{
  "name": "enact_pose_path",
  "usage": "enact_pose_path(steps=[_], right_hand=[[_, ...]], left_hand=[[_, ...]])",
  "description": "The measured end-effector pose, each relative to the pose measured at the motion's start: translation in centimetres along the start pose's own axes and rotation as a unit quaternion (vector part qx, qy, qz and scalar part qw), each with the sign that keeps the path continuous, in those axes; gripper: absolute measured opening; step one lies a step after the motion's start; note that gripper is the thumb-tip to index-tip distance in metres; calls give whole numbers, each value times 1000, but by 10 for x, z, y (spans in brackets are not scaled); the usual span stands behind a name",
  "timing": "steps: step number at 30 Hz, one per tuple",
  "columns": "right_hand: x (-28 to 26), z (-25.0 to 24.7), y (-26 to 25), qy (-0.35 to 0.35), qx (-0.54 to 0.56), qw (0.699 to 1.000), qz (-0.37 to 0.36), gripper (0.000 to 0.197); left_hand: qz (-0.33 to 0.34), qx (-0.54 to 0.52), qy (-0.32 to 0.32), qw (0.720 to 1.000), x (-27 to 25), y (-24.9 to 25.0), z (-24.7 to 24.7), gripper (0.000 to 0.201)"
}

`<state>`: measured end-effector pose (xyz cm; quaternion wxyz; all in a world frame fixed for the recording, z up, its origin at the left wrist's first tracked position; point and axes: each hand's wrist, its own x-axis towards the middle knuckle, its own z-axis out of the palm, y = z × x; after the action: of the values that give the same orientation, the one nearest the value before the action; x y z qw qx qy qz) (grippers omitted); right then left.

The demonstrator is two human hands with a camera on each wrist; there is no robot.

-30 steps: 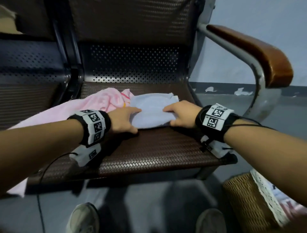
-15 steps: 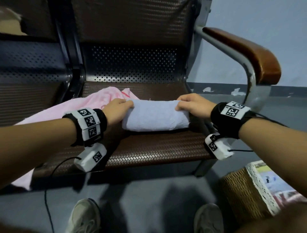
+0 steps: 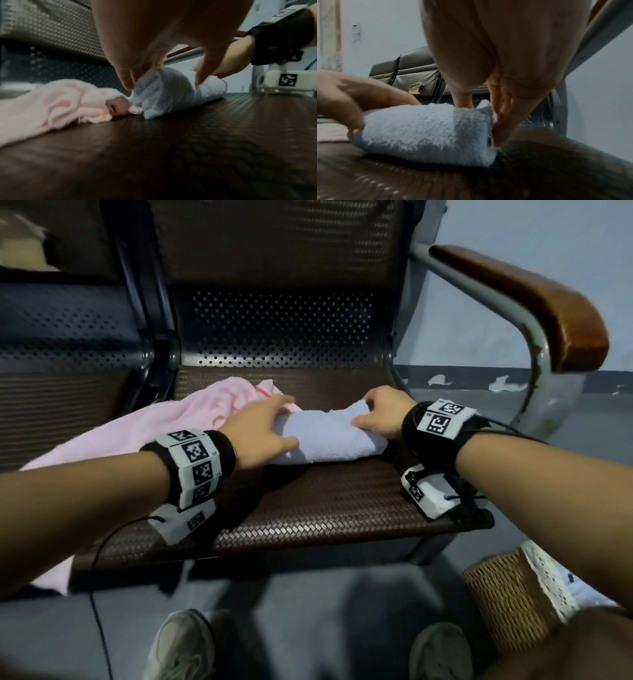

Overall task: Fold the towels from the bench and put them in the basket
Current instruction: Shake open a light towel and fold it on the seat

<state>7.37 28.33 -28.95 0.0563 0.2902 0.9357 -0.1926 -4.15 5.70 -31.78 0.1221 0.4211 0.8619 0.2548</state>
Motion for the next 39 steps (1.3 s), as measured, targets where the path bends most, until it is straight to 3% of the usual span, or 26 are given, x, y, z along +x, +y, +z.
enact_pose_path(steps=[2, 3, 5, 7, 9, 11, 14, 17, 19, 22, 25, 28, 30, 31, 34, 39], right_hand=[[-3, -2, -8, 27, -41, 999, -21, 45], [-5, -4, -13, 41, -58, 996, -57, 47], [-11, -4, -26, 37, -65, 983, -164, 48], [-19, 0, -38, -22, -50, 972, -230, 47], [-26, 7, -41, -77, -62, 970, -220, 64], [-29, 7, -36, -80, -57, 975, -200, 76], [-31, -8, -22, -33, 6, 982, -185, 66], [-49, -26, -9, -24, 161, 973, -163, 70], [-69, -36, -2, -27, 239, 957, -161, 67], [-100, -54, 15, -10, 305, 940, -154, 46], [-135, -81, 43, 47, 371, 920, -118, 34], [-180, -103, 82, 90, 431, 894, -78, 36], [-214, -111, 114, 121, 469, 873, -50, 42], [-232, -113, 132, 137, 490, 860, -33, 45], [-276, -107, 190, 209, 537, 815, 55, 50], [-338, -59, 283, 292, 583, 718, 243, 39]], left_hand=[[-11, 19, -87, 996, -2, -5, 8, 83], [-11, 33, -99, 994, -3, -6, 12, 79], [-7, 52, -79, 995, -1, -7, 15, 72], [-7, 47, -54, 997, 3, -6, 10, 62], [-6, 11, -38, 999, 5, -3, 2, 55], [8, -45, 1, 999, 5, 6, -6, 49], [20, -179, 76, 981, 4, 28, -19, 45], [29, -263, 125, 956, 9, 61, -36, 32], [61, -275, 122, 952, 10, 90, -46, 27], [121, -282, 96, 947, 7, 144, -50, 23], [171, -315, 83, 930, 1, 203, -41, 42], [183, -360, 43, 914, -7, 256, -19, 80], [189, -378, -15, 906, -17, 291, 3, 90], [192, -391, -60, 898, -21, 308, 18, 82], [225, -394, -208, 866, -31, 355, 76, 32], [155, -300, -323, 884, -46, 424, 187, 34]])
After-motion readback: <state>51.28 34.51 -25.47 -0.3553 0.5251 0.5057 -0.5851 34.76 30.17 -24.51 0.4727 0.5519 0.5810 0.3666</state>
